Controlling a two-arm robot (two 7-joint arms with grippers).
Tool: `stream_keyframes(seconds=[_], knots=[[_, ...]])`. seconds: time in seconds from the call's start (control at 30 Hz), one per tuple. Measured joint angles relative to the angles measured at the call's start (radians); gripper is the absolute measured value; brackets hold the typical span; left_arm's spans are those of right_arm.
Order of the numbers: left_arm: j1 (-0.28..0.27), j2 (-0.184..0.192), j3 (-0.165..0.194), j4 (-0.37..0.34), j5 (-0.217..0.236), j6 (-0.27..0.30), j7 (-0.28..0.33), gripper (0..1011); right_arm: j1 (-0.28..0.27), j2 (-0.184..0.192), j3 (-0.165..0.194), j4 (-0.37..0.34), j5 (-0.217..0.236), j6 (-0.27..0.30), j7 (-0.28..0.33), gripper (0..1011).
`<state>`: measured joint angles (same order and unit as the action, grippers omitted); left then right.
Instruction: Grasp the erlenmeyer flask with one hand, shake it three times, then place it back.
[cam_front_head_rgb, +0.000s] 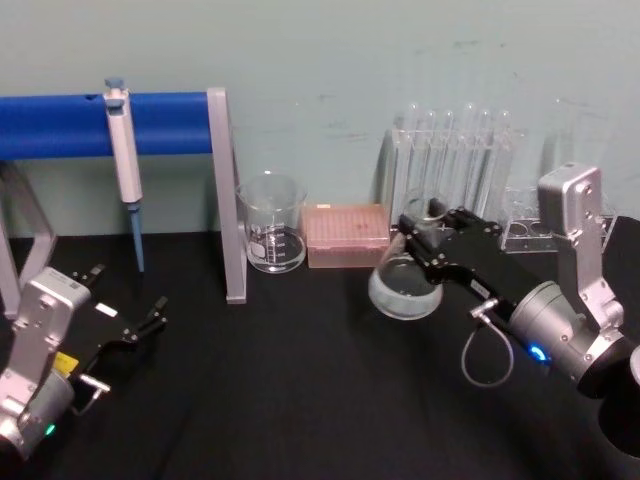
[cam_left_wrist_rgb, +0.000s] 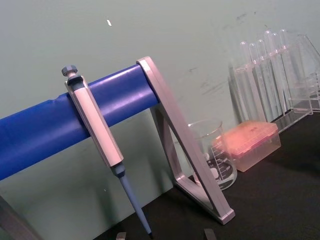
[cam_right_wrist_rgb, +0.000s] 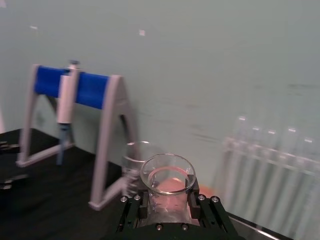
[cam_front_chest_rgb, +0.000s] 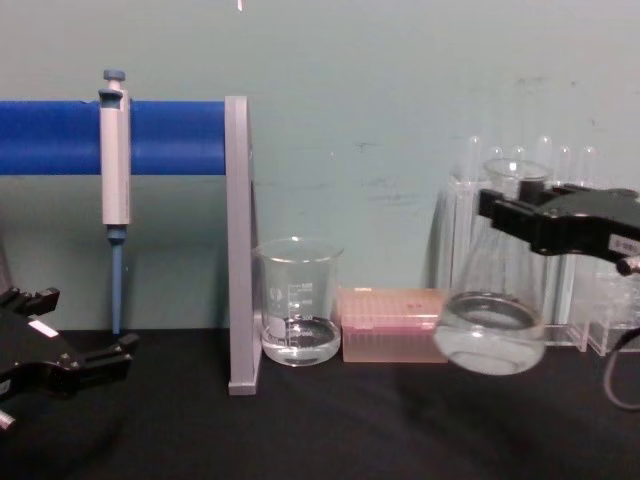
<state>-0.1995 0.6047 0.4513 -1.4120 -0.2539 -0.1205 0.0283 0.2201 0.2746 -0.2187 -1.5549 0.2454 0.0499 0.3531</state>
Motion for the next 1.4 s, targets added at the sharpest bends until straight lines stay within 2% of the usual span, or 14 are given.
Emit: stream_keyframes(seconds=[0.27, 0.6, 0.9, 1.4], knots=[[0.000, 0.000, 0.000, 0.000, 0.000, 0.000, 0.000, 1001, 0.020, 0.030, -0.048, 0.007, 0.047, -0.020, 0.088, 453], [0.000, 0.000, 0.000, 0.000, 0.000, 0.000, 0.000, 1001, 0.042, 0.060, -0.089, 0.020, 0.090, -0.041, 0.155, 453], [0.000, 0.000, 0.000, 0.000, 0.000, 0.000, 0.000, 1001, 0.058, 0.080, -0.116, 0.029, 0.115, -0.051, 0.180, 453], [0.000, 0.000, 0.000, 0.000, 0.000, 0.000, 0.000, 1001, 0.074, 0.109, -0.143, 0.046, 0.153, -0.059, 0.174, 453]])
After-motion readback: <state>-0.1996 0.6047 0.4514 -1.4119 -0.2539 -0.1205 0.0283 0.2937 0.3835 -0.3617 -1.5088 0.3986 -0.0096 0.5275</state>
